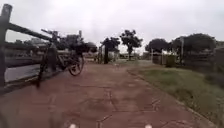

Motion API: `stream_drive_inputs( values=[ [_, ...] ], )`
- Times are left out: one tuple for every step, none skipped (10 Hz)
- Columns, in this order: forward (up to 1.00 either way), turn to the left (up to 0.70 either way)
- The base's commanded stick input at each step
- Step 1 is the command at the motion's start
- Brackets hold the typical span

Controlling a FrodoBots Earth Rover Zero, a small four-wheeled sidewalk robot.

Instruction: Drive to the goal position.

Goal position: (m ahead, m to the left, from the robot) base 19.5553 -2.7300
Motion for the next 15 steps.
stream_drive_inputs(
  values=[
    [1.00, 0.00],
    [1.00, 0.00],
    [1.00, 0.00],
    [1.00, 0.00],
    [1.00, 0.00],
    [1.00, 0.00],
    [1.00, 0.00],
    [1.00, 0.00],
    [1.00, 0.00],
    [1.00, 0.00],
    [1.00, 0.00],
    [1.00, 0.00],
    [1.00, 0.00],
    [1.00, 0.00],
    [1.00, 0.00]
  ],
)
